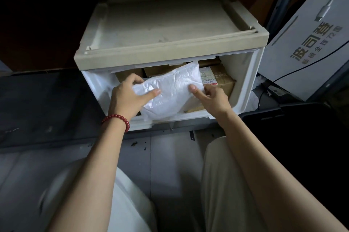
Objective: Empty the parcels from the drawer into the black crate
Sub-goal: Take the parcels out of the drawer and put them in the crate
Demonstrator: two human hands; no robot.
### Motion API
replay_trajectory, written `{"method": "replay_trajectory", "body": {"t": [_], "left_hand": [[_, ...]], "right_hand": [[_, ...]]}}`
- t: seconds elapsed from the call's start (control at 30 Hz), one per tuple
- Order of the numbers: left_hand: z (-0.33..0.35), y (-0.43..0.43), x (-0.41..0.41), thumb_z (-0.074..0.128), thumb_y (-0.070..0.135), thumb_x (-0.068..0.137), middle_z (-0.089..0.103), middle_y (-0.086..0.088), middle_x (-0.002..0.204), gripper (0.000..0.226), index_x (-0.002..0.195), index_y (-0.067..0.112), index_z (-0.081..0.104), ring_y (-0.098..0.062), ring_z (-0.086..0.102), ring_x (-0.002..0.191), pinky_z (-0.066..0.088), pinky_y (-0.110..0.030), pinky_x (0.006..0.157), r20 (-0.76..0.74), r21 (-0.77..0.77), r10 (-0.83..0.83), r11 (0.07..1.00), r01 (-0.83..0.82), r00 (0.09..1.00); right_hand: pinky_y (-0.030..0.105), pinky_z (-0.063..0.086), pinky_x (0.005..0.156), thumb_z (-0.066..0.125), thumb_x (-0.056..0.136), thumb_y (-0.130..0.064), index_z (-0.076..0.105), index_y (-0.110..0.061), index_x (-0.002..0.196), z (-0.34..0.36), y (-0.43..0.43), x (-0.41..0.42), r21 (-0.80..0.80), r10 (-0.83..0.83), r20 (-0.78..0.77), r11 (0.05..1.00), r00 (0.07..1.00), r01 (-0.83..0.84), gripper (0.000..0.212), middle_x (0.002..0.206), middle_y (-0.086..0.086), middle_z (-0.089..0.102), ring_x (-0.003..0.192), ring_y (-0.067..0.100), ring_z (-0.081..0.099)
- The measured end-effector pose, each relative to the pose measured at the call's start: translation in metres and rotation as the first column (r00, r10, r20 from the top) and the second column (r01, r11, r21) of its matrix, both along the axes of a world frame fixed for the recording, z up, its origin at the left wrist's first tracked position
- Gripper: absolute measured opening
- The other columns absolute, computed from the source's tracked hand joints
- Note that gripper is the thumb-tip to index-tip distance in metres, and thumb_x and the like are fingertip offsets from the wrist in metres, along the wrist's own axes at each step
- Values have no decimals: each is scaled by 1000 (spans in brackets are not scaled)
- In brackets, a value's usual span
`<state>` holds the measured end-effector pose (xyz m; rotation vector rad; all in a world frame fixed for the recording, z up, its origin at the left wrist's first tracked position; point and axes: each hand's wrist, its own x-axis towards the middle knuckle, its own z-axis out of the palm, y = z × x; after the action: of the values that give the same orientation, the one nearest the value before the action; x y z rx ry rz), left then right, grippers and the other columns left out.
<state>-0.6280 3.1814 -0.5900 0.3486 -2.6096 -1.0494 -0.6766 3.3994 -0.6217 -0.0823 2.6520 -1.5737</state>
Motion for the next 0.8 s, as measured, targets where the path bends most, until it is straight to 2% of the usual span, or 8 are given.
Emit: {"method": "replay_trajectory", "body": {"t": [0.1, 0.17, 0.33, 0.43, 0.5, 0.6, 0.73, 0.8], "left_hand": [[-1, 1, -5, 83, 53, 60, 65, -4, 96, 58, 96, 15, 58, -16, 58, 82, 44, -20, 61, -35, 254, 132, 960, -119, 991], [-3, 1, -7, 82, 53, 60, 66, -7, 100, 63, 101, 12, 59, -21, 61, 88, 46, -22, 63, -39, 304, 168, 941, -149, 985], [-13, 13, -11, 68, 56, 77, 54, -9, 117, 75, 124, 4, 42, -23, 52, 96, 37, -19, 62, -14, 129, 138, 982, -135, 990], [-16, 17, -12, 62, 56, 82, 55, -18, 121, 72, 124, 2, 40, -33, 55, 105, 41, -30, 72, -19, 85, 143, 986, -140, 990], [-16, 18, -13, 54, 56, 87, 57, -15, 111, 66, 123, 2, 42, -27, 58, 90, 42, -27, 62, 3, 102, 155, 983, -155, 988], [-15, 21, -15, 47, 49, 95, 55, -8, 101, 51, 121, 5, 45, -8, 48, 66, 32, -19, 48, 37, 184, 198, 962, -201, 980], [-15, 29, -12, 54, 39, 94, 61, -17, 106, 44, 118, 2, 47, -33, 58, 93, 47, -36, 69, -42, 131, 236, 965, -229, 971], [-12, 35, -11, 58, 39, 92, 61, -16, 102, 43, 113, 3, 50, -35, 57, 95, 49, -39, 73, -79, 116, 241, 966, -231, 967]], "right_hand": [[17, 38, 55, 56, 87, -59, 49, -21, 99, 1, -3, 2, -46, -9, 32, 999, 999, 11, 39, 73, -7, 53, 66, 6, 52], [14, 40, 55, 56, 87, -58, 51, -19, 103, 0, -5, 1, -100, -31, 49, 994, 998, 36, 42, 80, -7, 58, 71, 6, 54], [8, 36, 48, 51, 89, -60, 51, -13, 102, -1, -6, -1, -43, -88, 77, 995, 993, 91, 50, 79, -9, 52, 70, 5, 49], [18, 34, 48, 48, 90, -62, 47, -12, 94, -2, -9, -1, 11, -95, 36, 995, 995, 94, 50, 73, -6, 48, 62, 7, 45], [22, 32, 51, 50, 90, -61, 46, -12, 89, -1, -9, -1, 7, -110, 12, 994, 994, 110, 49, 70, -5, 47, 60, 8, 44], [20, 29, 48, 53, 91, -55, 39, -14, 75, 0, -7, -1, 23, -101, -4, 995, 995, 101, 46, 66, -5, 43, 57, 10, 40], [20, 29, 48, 56, 91, -50, 32, -16, 69, 3, -4, -1, -12, -95, -6, 995, 995, 95, 47, 66, -4, 39, 57, 11, 35], [22, 28, 51, 56, 92, -50, 33, -16, 70, 5, 0, 1, -45, -107, -5, 993, 994, 107, 46, 68, -3, 40, 58, 11, 35]]}}
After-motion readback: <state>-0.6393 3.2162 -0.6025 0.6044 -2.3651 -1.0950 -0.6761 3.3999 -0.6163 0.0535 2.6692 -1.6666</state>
